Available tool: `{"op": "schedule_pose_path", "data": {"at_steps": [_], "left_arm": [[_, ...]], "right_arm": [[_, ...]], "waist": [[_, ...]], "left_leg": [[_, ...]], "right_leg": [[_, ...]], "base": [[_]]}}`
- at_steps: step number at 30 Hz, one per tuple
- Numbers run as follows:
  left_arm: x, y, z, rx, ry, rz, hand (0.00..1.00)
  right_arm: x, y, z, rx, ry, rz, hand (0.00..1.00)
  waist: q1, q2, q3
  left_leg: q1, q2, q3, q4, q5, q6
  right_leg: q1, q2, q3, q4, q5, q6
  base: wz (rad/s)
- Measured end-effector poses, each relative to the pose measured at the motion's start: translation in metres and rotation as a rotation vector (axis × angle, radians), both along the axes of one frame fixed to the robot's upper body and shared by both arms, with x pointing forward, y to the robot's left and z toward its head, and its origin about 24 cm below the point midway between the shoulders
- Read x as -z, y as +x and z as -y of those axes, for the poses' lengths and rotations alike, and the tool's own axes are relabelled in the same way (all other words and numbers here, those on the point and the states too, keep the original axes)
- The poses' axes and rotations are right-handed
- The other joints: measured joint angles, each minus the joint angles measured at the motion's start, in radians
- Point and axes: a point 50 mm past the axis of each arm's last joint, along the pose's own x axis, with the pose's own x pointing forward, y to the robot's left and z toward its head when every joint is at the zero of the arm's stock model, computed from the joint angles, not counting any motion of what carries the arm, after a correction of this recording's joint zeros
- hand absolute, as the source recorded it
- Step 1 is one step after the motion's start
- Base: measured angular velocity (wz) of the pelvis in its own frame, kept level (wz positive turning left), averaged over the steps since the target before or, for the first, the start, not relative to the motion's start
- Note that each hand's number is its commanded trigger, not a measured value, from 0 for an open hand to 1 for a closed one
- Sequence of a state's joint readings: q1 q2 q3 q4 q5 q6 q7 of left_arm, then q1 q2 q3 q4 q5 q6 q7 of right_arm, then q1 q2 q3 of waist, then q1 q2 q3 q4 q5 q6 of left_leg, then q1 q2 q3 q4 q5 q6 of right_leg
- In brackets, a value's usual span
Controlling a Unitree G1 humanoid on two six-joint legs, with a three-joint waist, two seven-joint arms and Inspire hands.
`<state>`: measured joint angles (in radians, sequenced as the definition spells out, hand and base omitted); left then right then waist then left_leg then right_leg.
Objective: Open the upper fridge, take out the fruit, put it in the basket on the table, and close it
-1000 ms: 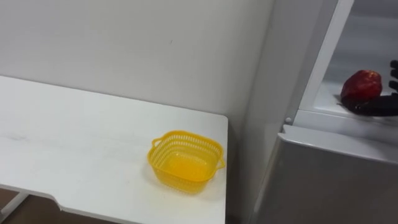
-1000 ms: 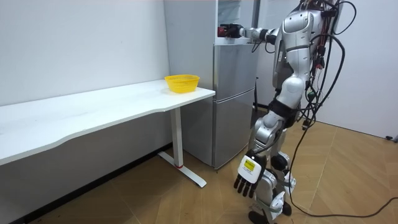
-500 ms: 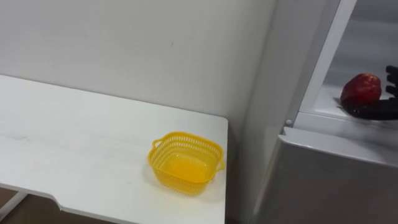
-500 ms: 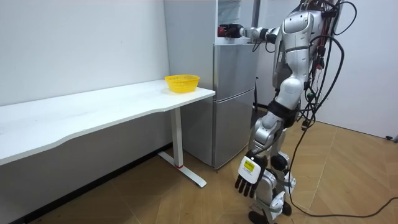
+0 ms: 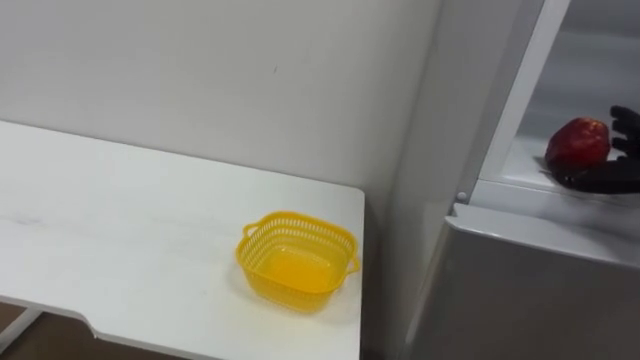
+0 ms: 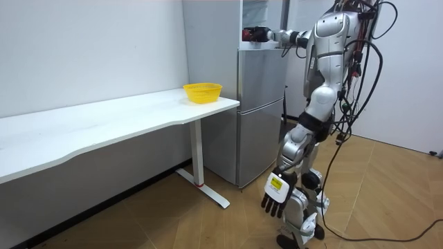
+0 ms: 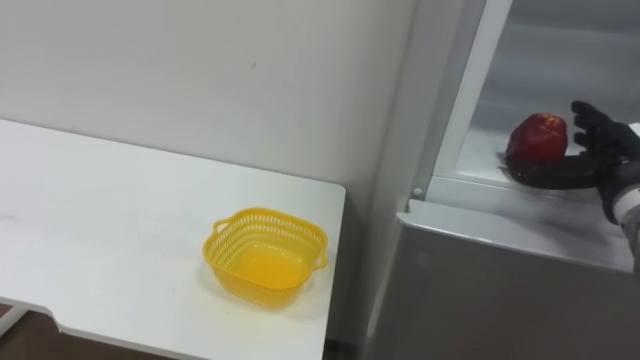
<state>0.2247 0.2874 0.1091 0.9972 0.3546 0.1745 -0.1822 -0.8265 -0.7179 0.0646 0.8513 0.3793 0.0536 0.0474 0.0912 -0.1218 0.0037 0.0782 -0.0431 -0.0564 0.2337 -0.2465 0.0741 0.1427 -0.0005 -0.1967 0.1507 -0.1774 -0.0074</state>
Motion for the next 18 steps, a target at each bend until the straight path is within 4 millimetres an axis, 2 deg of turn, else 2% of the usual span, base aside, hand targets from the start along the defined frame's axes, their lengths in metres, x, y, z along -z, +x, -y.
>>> {"op": "schedule_pose_path", "data": {"at_steps": [7, 9, 18], "left_arm": [[0.0008, 0.0008, 0.0018, 0.014, -0.004, -0.006, 0.0], [0.0009, 0.0007, 0.0018, 0.014, -0.005, -0.007, 0.0], [0.0028, -0.0024, 0.0023, 0.004, -0.014, -0.028, 0.0]], "right_arm": [[-0.001, 0.0002, -0.0008, -0.013, -0.004, 0.007, 0.0], [-0.0011, 0.0003, -0.001, -0.014, -0.003, 0.007, 0.0], [-0.0058, 0.003, -0.0048, -0.035, -0.008, 0.015, 0.0]], "waist": [[-0.001, 0.008, -0.0031], [0.0, 0.008, -0.0078], [-0.001, 0.013, -0.0056]], "left_leg": [[0.0, 0.0, 0.0, 0.001, 0.0, 0.0], [0.001, 0.0, 0.0, 0.001, 0.0, 0.0], [-0.001, 0.0, -0.001, 0.003, 0.002, -0.002]], "right_leg": [[0.0, 0.0, 0.0, 0.0, 0.0, 0.0], [0.0, 0.0, 0.0, 0.0, 0.0, 0.0], [-0.001, 0.0, 0.0, 0.0, 0.0, 0.0]], "base": [[0.0], [0.0], [0.0]]}}
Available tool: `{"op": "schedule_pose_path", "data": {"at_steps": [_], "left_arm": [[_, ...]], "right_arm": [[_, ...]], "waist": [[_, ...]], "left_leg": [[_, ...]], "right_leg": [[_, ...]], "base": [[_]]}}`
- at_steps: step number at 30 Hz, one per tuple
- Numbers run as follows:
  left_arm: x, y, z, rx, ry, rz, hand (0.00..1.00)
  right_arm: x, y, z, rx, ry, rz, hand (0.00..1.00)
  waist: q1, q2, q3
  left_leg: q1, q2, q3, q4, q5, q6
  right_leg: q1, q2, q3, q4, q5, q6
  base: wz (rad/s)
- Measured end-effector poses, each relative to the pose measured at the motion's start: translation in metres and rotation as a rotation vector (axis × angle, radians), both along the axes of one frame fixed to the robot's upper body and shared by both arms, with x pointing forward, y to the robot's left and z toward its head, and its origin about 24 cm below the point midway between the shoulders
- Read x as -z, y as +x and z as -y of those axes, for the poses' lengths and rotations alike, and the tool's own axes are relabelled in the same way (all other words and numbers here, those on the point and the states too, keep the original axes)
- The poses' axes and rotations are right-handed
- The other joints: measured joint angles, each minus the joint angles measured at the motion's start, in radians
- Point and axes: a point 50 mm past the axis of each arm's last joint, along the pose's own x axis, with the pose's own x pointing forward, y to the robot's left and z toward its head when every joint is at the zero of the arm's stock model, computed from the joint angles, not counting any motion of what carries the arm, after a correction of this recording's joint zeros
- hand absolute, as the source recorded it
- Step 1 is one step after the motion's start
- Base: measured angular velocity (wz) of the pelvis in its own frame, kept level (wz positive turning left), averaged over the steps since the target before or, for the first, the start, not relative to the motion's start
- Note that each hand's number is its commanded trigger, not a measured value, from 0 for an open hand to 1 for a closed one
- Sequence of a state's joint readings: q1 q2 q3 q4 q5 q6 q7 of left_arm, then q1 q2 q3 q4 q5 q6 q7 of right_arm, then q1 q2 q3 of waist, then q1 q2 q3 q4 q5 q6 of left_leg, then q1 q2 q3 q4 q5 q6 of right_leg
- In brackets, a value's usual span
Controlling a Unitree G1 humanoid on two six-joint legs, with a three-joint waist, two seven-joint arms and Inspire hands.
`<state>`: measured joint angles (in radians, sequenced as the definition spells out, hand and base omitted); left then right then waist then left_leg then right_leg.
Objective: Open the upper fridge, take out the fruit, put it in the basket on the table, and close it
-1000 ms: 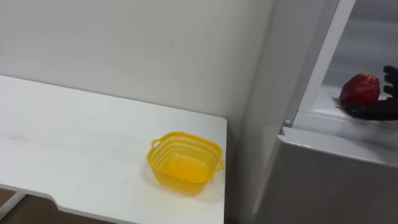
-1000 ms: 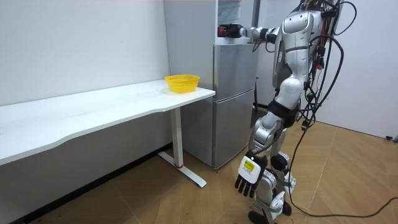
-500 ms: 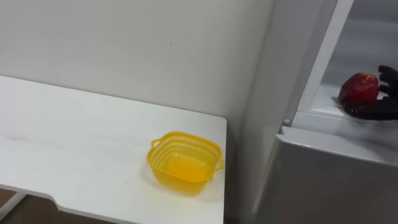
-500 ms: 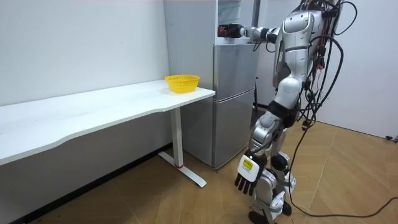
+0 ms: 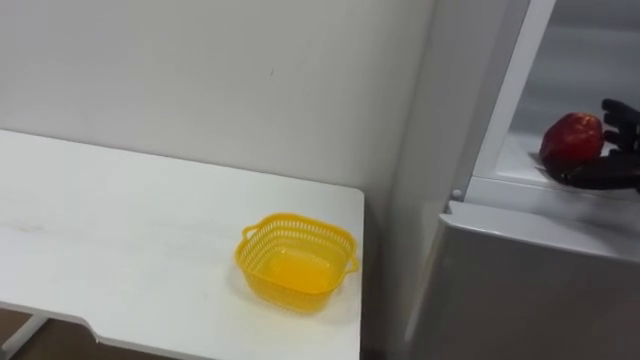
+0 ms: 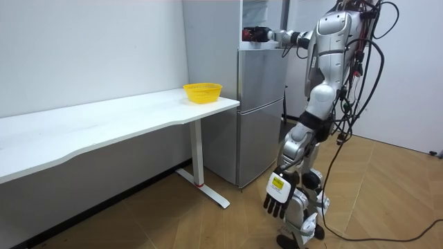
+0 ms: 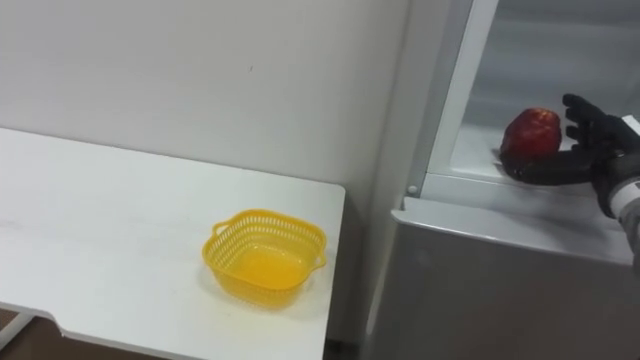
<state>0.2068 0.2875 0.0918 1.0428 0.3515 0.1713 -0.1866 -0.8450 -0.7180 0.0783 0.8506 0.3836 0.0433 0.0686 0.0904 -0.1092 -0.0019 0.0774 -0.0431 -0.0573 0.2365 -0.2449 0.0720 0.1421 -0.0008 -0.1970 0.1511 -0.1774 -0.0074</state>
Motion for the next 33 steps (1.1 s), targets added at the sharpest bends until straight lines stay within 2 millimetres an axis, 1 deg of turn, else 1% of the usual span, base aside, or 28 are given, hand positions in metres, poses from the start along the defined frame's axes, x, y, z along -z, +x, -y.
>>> {"op": "schedule_pose_path", "data": {"at_steps": [6, 8, 9, 11, 15, 20, 28, 33], "left_arm": [[0.001, 0.001, 0.001, -0.002, -0.007, 0.001, 0.0], [0.001, 0.001, 0.0, -0.004, -0.007, 0.002, 0.0], [0.001, 0.002, 0.0, -0.005, -0.006, 0.001, 0.0], [0.001, 0.002, 0.0, -0.005, -0.007, 0.0, 0.0], [0.001, 0.002, 0.0, -0.002, -0.008, 0.006, 0.0], [0.001, 0.003, 0.0, -0.002, -0.009, 0.008, 0.0], [0.001, 0.002, 0.0, 0.0, -0.01, 0.009, 0.0], [0.001, 0.004, 0.0, 0.002, -0.01, 0.014, 0.0]], "right_arm": [[-0.001, 0.001, -0.003, -0.014, -0.009, 0.003, 0.0], [-0.007, 0.002, -0.009, -0.047, -0.017, 0.021, 0.0], [-0.009, 0.003, -0.012, -0.066, -0.026, 0.025, 0.51], [-0.01, 0.003, -0.015, -0.09, -0.031, 0.025, 1.0], [-0.01, 0.004, -0.018, -0.123, -0.039, 0.019, 1.0], [-0.011, 0.004, -0.018, -0.123, -0.037, 0.026, 1.0], [-0.013, 0.004, -0.019, -0.13, -0.044, 0.04, 1.0], [-0.014, 0.004, -0.02, -0.133, -0.049, 0.052, 1.0]], "waist": [[-0.001, -0.003, 0.0003], [-0.001, -0.003, 0.0003], [0.0, -0.004, 0.0002], [0.002, -0.004, 0.0], [0.006, -0.007, 0.0001], [0.022, -0.011, 0.0017], [0.025, -0.012, 0.0022], [0.026, -0.009, 0.0039]], "left_leg": [[-0.004, 0.0, -0.001, -0.001, 0.0, 0.0], [-0.008, 0.0, -0.001, 0.0, 0.0, 0.0], [-0.01, 0.0, -0.001, 0.001, 0.0, 0.0], [-0.011, 0.0, -0.001, 0.003, 0.0, 0.0], [-0.011, 0.0, -0.001, 0.005, 0.0, 0.0], [-0.012, 0.0, -0.002, 0.007, 0.0, 0.0], [-0.013, -0.001, -0.008, 0.006, 0.0, 0.0], [-0.013, -0.001, -0.008, 0.005, 0.0, 0.0]], "right_leg": [[-0.006, 0.0, -0.006, 0.001, 0.0, 0.0], [-0.01, 0.0, -0.005, 0.002, 0.0, 0.0], [-0.012, 0.0, -0.005, 0.002, 0.0, 0.0], [-0.013, 0.0, -0.005, 0.002, 0.0, 0.0], [-0.015, -0.001, -0.005, 0.001, 0.0, 0.0], [-0.015, -0.001, -0.006, 0.0, 0.0, 0.0], [-0.014, -0.001, -0.01, 0.0, 0.0, 0.0], [-0.014, -0.001, -0.01, 0.0, 0.0, 0.0]], "base": [[-0.02], [-0.05], [-0.04], [0.0], [0.0], [0.0], [0.01], [0.0]]}}
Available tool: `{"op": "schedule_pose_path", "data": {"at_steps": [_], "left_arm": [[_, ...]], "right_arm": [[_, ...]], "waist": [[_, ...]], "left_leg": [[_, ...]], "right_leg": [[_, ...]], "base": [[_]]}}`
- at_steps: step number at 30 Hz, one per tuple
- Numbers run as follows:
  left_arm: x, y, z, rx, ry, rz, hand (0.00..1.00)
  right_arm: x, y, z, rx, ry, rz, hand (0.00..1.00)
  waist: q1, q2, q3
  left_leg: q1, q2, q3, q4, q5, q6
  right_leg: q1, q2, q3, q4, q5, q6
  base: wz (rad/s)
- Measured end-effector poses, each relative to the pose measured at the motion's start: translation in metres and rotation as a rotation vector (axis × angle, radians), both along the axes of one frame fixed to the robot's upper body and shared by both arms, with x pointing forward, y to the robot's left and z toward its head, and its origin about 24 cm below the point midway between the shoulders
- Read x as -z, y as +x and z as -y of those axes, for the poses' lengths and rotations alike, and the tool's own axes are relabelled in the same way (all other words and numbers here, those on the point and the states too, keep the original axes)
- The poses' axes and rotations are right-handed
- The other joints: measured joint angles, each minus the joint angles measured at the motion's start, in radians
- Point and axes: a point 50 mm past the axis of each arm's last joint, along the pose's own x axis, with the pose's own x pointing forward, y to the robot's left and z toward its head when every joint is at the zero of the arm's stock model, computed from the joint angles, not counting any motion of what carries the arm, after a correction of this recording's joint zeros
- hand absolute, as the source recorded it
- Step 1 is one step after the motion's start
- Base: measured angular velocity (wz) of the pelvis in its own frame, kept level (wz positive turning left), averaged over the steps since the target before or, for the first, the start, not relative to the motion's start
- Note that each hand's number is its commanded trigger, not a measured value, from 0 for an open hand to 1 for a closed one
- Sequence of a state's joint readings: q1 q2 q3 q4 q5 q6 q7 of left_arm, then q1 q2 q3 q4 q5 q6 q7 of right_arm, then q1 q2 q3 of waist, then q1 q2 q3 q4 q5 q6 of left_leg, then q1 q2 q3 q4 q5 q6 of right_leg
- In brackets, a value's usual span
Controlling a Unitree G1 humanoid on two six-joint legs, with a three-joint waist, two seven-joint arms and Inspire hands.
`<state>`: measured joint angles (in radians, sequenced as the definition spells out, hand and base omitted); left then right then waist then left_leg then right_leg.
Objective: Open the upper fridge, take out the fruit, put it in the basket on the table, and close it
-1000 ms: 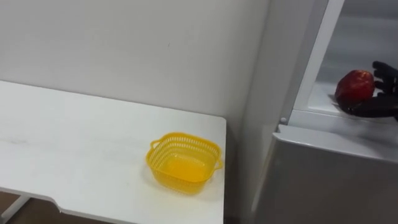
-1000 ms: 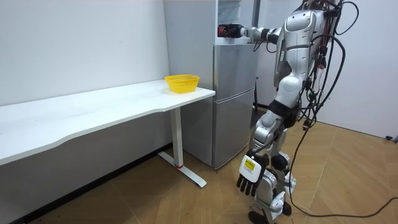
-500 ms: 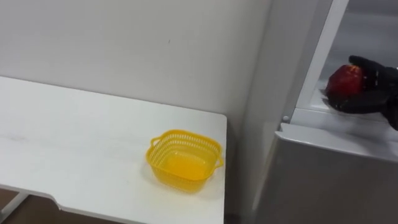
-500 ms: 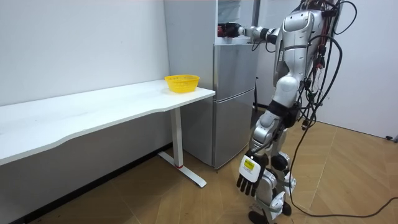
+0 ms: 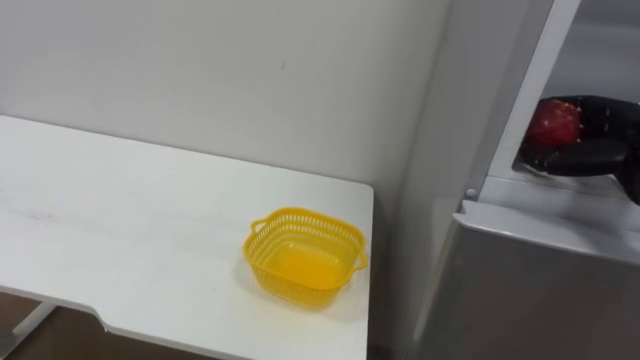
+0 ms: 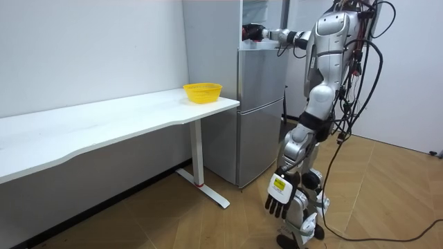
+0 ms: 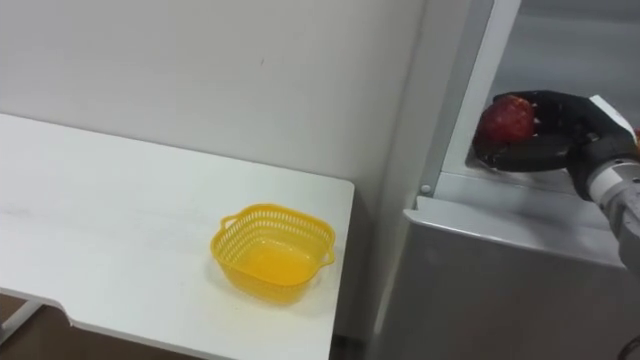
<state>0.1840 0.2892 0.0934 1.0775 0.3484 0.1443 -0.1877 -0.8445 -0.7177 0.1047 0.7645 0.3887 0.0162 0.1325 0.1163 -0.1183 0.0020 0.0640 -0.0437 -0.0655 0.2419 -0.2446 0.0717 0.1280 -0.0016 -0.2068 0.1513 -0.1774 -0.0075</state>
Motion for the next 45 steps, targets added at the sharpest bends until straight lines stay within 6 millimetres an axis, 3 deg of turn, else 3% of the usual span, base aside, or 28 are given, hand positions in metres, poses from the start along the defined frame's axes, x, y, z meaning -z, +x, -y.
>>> {"op": "schedule_pose_path", "data": {"at_steps": [10, 18, 25, 27, 32, 36, 38, 45], "left_arm": [[0.0, 0.0, 0.0, -0.001, -0.001, 0.003, 0.0], [-0.001, -0.001, -0.001, 0.006, 0.011, 0.002, 0.0], [-0.002, -0.002, -0.001, 0.022, 0.031, 0.038, 0.0], [-0.001, -0.007, 0.0, 0.02, 0.035, 0.03, 0.0], [0.0, -0.019, 0.001, 0.024, 0.055, 0.037, 0.0], [0.0, -0.017, 0.002, 0.012, 0.064, 0.06, 0.0], [0.001, -0.014, 0.005, 0.014, 0.064, 0.084, 0.0], [0.001, -0.013, 0.008, 0.018, 0.06, 0.103, 0.0]], "right_arm": [[-0.004, 0.0, -0.004, -0.018, 0.002, 0.021, 1.0], [0.006, -0.008, -0.005, 0.011, 0.028, 0.047, 1.0], [0.013, -0.04, -0.014, 0.06, -0.056, 0.158, 1.0], [0.017, -0.053, -0.02, 0.071, -0.068, 0.205, 1.0], [0.025, -0.085, -0.044, 0.026, -0.059, 0.312, 1.0], [0.03, -0.105, -0.059, -0.037, -0.04, 0.332, 1.0], [0.026, -0.114, -0.068, -0.076, -0.045, 0.362, 1.0], [-0.008, -0.136, -0.091, -0.181, -0.054, 0.569, 1.0]], "waist": [[-0.004, 0.009, 0.0], [0.001, 0.012, -0.0019], [-0.002, 0.019, -0.0027], [-0.005, 0.034, 0.0053], [-0.028, 0.063, -0.0039], [-0.042, 0.068, -0.0041], [-0.041, 0.069, -0.0039], [-0.061, 0.071, -0.0022]], "left_leg": [[0.0, 0.0, -0.002, -0.001, 0.0, 0.0], [0.016, 0.002, 0.0, -0.005, 0.0, 0.0], [0.019, 0.002, 0.009, -0.007, 0.0, 0.0], [0.037, 0.002, 0.009, -0.01, 0.0, 0.0], [0.047, 0.002, 0.01, -0.027, 0.0, 0.0], [0.052, 0.006, 0.032, -0.044, 0.001, 0.0], [0.055, 0.009, 0.054, -0.044, 0.0, 0.0], [0.058, 0.012, 0.065, -0.045, 0.0, 0.0]], "right_leg": [[0.0, 0.001, 0.002, -0.001, 0.0, 0.0], [0.015, 0.003, 0.011, -0.001, 0.0, 0.0], [0.02, 0.003, 0.022, -0.001, 0.0, 0.0], [0.031, 0.004, 0.047, -0.001, 0.0, 0.0], [0.032, 0.004, 0.067, 0.0, -0.001, 0.002], [0.03, 0.004, 0.068, -0.001, -0.004, 0.005], [0.029, 0.003, 0.071, 0.003, -0.004, 0.005], [0.028, 0.004, 0.102, 0.002, -0.004, 0.005]], "base": [[0.0], [0.0], [0.01], [0.0], [-0.04], [-0.04], [-0.11], [-0.07]]}}
